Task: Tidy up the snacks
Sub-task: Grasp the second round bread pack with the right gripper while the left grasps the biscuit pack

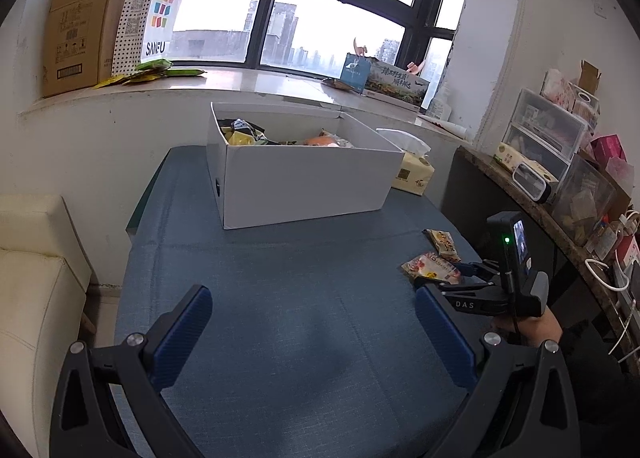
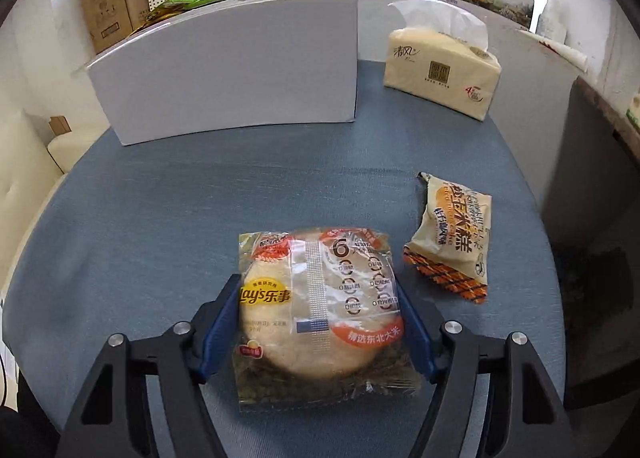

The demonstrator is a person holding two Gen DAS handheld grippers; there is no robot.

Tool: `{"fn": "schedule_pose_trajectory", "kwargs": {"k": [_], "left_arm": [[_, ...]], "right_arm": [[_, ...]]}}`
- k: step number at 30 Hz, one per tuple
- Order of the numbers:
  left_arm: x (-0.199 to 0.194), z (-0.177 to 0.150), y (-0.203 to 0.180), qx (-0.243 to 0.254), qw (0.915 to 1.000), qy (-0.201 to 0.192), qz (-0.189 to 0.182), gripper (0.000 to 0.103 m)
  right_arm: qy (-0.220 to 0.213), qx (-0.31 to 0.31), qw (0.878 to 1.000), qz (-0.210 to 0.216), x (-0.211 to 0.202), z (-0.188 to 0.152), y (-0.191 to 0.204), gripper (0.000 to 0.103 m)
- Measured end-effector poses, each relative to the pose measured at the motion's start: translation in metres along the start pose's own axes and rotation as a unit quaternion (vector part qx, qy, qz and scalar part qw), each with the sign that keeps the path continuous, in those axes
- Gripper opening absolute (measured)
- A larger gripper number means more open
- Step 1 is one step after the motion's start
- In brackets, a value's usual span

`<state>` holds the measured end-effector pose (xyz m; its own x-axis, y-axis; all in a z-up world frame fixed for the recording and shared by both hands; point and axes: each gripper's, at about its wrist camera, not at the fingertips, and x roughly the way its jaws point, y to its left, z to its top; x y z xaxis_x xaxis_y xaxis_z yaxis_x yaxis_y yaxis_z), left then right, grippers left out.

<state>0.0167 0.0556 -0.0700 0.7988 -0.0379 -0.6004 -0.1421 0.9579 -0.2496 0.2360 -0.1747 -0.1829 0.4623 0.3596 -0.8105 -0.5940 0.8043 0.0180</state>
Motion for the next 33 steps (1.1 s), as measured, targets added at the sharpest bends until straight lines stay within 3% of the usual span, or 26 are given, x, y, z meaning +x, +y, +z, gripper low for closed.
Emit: {"fn": "schedule_pose_trajectory", "kwargs": {"k": [4,10,17,22,29,33], "left_arm": [[0.004,0.005,-0.005,0.012,0.9999,0.003,-0.009,0.103],[0.021,0.028,-0.038,0.079,0.9954,0.012,-0.052,0.103],[0.092,0.047,-0.112,0.160,0.9806,0.050,-0.102,0.103],[0.166,0.042,-0.168,0.158,0.9761,0.115,-0.095,0.103],[0.239,0.032,-0.234,0.185,0.9722,0.132,-0.057,0.103],[0.274,0.028,-0.254,0.192,0.9693,0.152,-0.016,0.103]], "right_arm": [[-0.017,-0.018,1.000,-0.002,-0.016,0.000,0.008,0.076],[-0.058,-0.023,0.998,-0.011,-0.068,-0.010,0.005,0.076],[-0.086,0.022,0.995,-0.035,-0.121,-0.040,-0.032,0.076],[-0.096,0.058,0.992,-0.060,-0.141,-0.059,-0.061,0.076],[-0.099,0.122,0.984,-0.084,-0.148,-0.075,-0.099,0.076],[-0.100,0.157,0.980,-0.076,-0.150,-0.084,-0.115,0.076]]}}
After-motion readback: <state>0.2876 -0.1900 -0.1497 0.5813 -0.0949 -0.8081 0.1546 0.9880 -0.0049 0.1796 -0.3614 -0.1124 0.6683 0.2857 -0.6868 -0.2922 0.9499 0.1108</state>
